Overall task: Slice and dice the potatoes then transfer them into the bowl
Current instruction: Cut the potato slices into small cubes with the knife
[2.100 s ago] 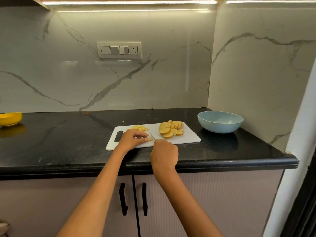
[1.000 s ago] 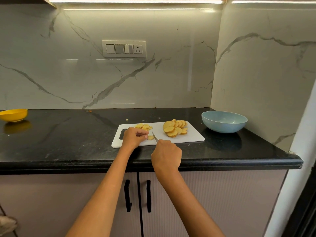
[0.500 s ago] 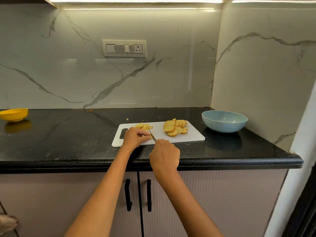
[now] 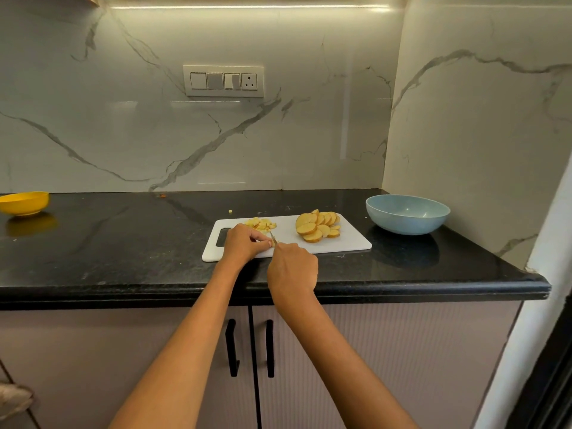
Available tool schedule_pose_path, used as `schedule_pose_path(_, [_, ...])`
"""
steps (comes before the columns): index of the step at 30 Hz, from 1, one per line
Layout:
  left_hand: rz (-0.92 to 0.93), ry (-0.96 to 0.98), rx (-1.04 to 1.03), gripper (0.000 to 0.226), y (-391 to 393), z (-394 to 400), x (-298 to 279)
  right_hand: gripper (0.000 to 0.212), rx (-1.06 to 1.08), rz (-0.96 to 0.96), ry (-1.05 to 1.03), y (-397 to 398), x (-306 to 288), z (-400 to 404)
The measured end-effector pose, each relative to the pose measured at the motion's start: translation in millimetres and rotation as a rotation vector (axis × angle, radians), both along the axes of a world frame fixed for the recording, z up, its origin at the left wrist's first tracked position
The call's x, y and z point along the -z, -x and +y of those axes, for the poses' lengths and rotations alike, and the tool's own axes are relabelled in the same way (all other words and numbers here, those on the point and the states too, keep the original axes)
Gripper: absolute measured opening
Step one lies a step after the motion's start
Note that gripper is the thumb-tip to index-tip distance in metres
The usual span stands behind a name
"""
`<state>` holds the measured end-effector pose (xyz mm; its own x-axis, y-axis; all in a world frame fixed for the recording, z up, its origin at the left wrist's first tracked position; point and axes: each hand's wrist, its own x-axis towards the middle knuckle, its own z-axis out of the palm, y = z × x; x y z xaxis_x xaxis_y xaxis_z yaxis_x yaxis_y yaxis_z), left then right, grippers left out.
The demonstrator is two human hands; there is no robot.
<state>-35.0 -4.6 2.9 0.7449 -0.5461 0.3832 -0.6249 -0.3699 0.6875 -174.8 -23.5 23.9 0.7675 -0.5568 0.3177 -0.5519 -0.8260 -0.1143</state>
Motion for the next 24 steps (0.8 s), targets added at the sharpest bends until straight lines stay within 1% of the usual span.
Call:
schedule_pose_path(6, [-0.016,-0.001,-0.033,0.016,1,-2,3,0.027,-0.067,0.024,-0.008,3,-2,-8])
schedule_pose_path(10, [-0.011,0.033,0.018,0.012,0,-1,3,0.027,-0.075,0.010,-0.001,5,-1,-10])
schedule_pose_path(15, [0.002,-0.013,-0.001,0.013,-2,-1,1,0.027,-0.091,0.016,-0.003,5,-1,-15])
schedule_pose_path(18, [0.003,-0.035,-0.009,0.015,-1,-1,-2,0.027,-0.100,0.022,0.043,2,-4,-16])
schedule_pose_path(24, [-0.028,-0.015,-0.015,0.013,0,-2,2,0.025,-0.105,0.039,0.133,3,2,-20])
